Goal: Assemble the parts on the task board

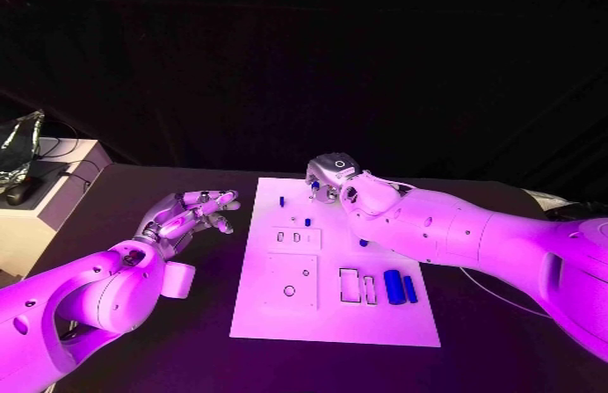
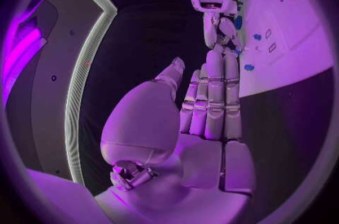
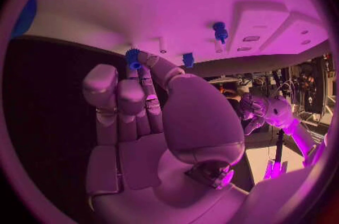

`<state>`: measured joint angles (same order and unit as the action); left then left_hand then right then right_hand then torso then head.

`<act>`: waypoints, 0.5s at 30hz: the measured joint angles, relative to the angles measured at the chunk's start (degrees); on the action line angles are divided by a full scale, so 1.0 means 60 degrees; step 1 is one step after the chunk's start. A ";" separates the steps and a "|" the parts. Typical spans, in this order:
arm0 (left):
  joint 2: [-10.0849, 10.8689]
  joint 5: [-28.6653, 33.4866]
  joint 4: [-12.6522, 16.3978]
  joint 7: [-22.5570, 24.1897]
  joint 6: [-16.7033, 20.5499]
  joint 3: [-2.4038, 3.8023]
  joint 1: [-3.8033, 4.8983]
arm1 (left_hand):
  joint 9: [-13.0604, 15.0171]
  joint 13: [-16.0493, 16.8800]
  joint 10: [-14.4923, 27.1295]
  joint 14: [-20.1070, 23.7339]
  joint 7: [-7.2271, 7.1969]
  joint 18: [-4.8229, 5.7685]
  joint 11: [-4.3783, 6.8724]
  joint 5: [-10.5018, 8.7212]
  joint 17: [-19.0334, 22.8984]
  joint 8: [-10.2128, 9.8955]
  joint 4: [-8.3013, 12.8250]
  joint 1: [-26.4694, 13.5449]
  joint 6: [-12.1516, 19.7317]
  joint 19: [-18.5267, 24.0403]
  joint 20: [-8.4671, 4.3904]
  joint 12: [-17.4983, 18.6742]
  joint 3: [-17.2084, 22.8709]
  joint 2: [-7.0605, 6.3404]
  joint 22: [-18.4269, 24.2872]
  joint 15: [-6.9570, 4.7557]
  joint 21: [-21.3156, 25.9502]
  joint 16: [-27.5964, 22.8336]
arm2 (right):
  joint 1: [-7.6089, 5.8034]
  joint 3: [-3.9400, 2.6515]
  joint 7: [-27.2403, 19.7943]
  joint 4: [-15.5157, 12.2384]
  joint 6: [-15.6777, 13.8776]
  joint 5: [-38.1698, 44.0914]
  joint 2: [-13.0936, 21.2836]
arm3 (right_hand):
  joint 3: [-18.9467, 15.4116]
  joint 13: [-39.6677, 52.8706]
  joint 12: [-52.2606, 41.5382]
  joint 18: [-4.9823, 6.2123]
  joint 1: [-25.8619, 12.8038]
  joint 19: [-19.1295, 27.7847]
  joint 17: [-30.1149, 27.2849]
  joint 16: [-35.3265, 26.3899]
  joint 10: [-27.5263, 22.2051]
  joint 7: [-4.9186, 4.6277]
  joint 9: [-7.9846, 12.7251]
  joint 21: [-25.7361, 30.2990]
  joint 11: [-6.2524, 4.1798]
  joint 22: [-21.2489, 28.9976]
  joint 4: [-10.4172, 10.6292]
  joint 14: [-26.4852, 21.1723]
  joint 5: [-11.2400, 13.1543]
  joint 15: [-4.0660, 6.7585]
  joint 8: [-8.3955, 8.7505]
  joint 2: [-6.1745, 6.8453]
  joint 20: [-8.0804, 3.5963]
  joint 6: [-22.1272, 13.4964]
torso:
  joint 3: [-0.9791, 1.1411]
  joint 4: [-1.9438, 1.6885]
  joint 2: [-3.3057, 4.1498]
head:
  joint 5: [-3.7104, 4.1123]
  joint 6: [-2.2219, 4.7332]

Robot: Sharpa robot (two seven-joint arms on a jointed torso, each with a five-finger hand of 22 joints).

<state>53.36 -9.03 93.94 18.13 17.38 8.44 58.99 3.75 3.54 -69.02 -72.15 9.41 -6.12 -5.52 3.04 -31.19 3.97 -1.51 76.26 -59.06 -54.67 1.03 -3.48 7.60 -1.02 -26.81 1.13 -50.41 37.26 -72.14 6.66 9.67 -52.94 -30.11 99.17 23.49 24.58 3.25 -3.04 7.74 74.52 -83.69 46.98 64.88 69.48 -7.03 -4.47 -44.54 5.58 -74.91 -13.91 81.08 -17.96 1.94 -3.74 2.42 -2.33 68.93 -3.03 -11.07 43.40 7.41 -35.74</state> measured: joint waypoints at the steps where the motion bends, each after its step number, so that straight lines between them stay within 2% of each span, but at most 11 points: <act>1: 0.0000 0.0000 0.0000 0.0000 0.0000 0.0000 0.0000 | 0.0000 0.0000 0.0000 0.0000 0.0000 0.0000 0.0000 0.0000 0.0000 0.0000 0.0000 0.0000 0.0000 0.0000 0.0000 0.0000 0.0000 0.0000 0.0000 0.0000 0.0000 0.0000 | -0.0002 0.0000 -0.0017 0.0014 0.0002 -0.0011 -0.0005 | -0.0039 0.0000 0.0000 0.0001 0.0000 0.0000 -0.0043 -0.0043 0.0000 -0.0043 0.0022 0.0078 0.0000 0.0000 0.0016 0.0000 0.0044 0.0000 0.0000 0.0000 0.0000 -0.0059 | 0.0000 0.0002 0.0000 | -0.0003 -0.0005; 4: 0.0000 0.0000 0.0000 -0.0001 0.0000 0.0001 0.0000 | 0.0000 0.0000 0.0000 0.0000 0.0000 0.0000 0.0000 0.0000 0.0000 0.0000 0.0000 0.0000 0.0000 0.0000 0.0000 0.0000 0.0000 0.0000 0.0000 0.0000 0.0000 0.0000 | -0.0004 -0.0001 -0.0099 0.0064 -0.0001 -0.0070 -0.0021 | -0.0093 0.0000 0.0000 0.0001 -0.0001 0.0000 -0.0244 -0.0192 0.0000 -0.0116 0.0091 0.0402 0.0001 0.0001 0.0065 -0.0004 0.0223 -0.0075 0.0000 0.0001 0.0000 -0.0468 | -0.0001 0.0005 0.0000 | -0.0014 -0.0012; 6: -0.0001 0.0000 0.0000 -0.0002 0.0000 0.0002 0.0000 | 0.0000 0.0000 0.0000 0.0000 0.0000 0.0000 0.0000 0.0000 0.0008 0.0000 0.0004 0.0000 0.0000 0.0000 0.0000 0.0000 -0.0004 0.0000 0.0006 0.0000 -0.0006 0.0006 | -0.0001 0.0000 -0.0163 0.0099 -0.0006 -0.0128 -0.0025 | -0.0153 0.0072 -0.0159 0.0053 -0.0110 -0.0054 -0.0663 -0.0510 -0.0566 -0.0026 0.0117 0.1103 -0.0040 -0.0002 0.0125 -0.0102 0.0239 -0.0213 0.0000 0.0112 0.0055 -0.0952 | -0.0005 0.0008 0.0000 | -0.0021 -0.0013; 8: -0.0001 0.0000 0.0000 -0.0003 0.0000 0.0002 0.0000 | 0.0000 0.0000 0.0000 0.0000 0.0000 0.0000 0.0000 0.0000 0.0055 0.0000 0.0030 0.0000 0.0000 0.0000 0.0000 0.0000 -0.0030 0.0000 0.0052 0.0000 -0.0051 0.0057 | 0.0003 0.0003 -0.0215 0.0127 -0.0014 -0.0182 -0.0023 | -0.0259 0.0143 -0.0172 0.0112 -0.0113 -0.0070 -0.0874 -0.0664 -0.1167 0.0083 0.0117 0.1500 0.0069 -0.0007 0.0226 -0.0105 0.0303 -0.0282 0.0000 0.0322 0.0174 -0.1230 | -0.0005 0.0008 0.0000 | -0.0023 -0.0013; 10: 0.0000 0.0000 0.0000 -0.0006 0.0002 0.0002 0.0000 | 0.0000 0.0000 0.0000 0.0000 0.0000 0.0000 0.0000 0.0000 0.0064 0.0000 0.0030 0.0000 0.0000 0.0000 0.0000 0.0000 -0.0030 0.0000 0.0058 0.0000 -0.0051 0.0057 | 0.0006 0.0008 -0.0263 0.0146 -0.0022 -0.0246 -0.0015 | -0.0693 0.0047 -0.0107 0.0200 0.0063 -0.0042 -0.1067 -0.0760 -0.1866 0.0143 0.0112 0.2016 0.0233 -0.0007 0.0381 -0.0033 0.0312 -0.0385 0.0000 0.0497 0.0301 -0.1310 | -0.0005 0.0009 0.0000 | -0.0024 -0.0014; 11: 0.0000 0.0000 0.0000 -0.0006 0.0002 0.0002 0.0000 | 0.0000 0.0000 0.0000 0.0000 0.0000 0.0000 0.0000 0.0000 0.0063 0.0000 0.0030 0.0000 0.0000 0.0000 0.0000 0.0000 -0.0030 0.0000 0.0058 0.0000 -0.0051 0.0057 | 0.0007 0.0008 -0.0277 0.0147 -0.0025 -0.0264 -0.0011 | -0.0752 0.0043 -0.0107 0.0224 0.0081 -0.0033 -0.1087 -0.0768 -0.1950 0.0156 0.0112 0.2070 0.0253 -0.0007 0.0405 -0.0033 0.0312 -0.0412 0.0000 0.0515 0.0310 -0.1323 | -0.0005 0.0009 0.0000 | -0.0024 -0.0014; 13: 0.0002 0.0000 0.0000 -0.0009 0.0003 0.0002 0.0000 | 0.0000 0.0000 0.0000 0.0000 0.0000 0.0000 0.0000 0.0000 0.0064 0.0000 0.0030 0.0000 0.0000 0.0000 0.0000 0.0000 -0.0030 0.0000 0.0058 0.0000 -0.0050 0.0057 | 0.0008 0.0009 -0.0314 0.0145 -0.0033 -0.0313 0.0001 | -0.1249 0.0018 -0.0107 0.0270 0.0290 -0.0053 -0.1254 -0.0772 -0.2172 0.0185 0.0112 0.2338 0.0314 -0.0001 0.0691 -0.0051 0.0312 -0.0468 0.0000 0.0623 0.0426 -0.1353 | -0.0005 0.0010 0.0000 | -0.0025 -0.0014; 15: 0.0005 0.0000 -0.0001 -0.0012 0.0004 0.0002 0.0000 | 0.0000 0.0000 0.0000 0.0000 0.0000 0.0000 0.0000 0.0000 0.0064 0.0000 0.0029 0.0000 0.0000 0.0000 0.0000 0.0000 -0.0029 0.0000 0.0058 0.0000 -0.0050 0.0057 | 0.0008 0.0009 -0.0353 0.0108 -0.0047 -0.0368 0.0043 | -0.1477 0.0018 -0.0107 0.0272 0.0473 -0.0052 -0.1414 -0.0772 -0.2354 0.0153 0.0112 0.2480 0.0336 0.0106 0.0899 -0.0067 0.0312 -0.0485 0.0000 0.0703 0.0427 -0.1386 | -0.0005 0.0012 0.0000 | -0.0030 -0.0014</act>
<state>53.39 -9.03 93.94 18.06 17.41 8.46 58.99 3.75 3.54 -69.01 -72.15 9.41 -6.12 -5.52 3.04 -30.81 3.97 -1.33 76.26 -59.06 -54.67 1.03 -3.48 7.42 -1.02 -26.46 1.13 -50.71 37.60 -72.09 6.71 7.55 -52.29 -30.39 96.97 23.75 15.71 3.36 -3.68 9.38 77.35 -84.01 38.49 60.25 55.36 -6.12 -3.80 -29.66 7.59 -74.27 -8.51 80.68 -16.09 -0.97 -3.75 6.63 0.23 60.61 -3.06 -11.00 43.40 7.23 -35.83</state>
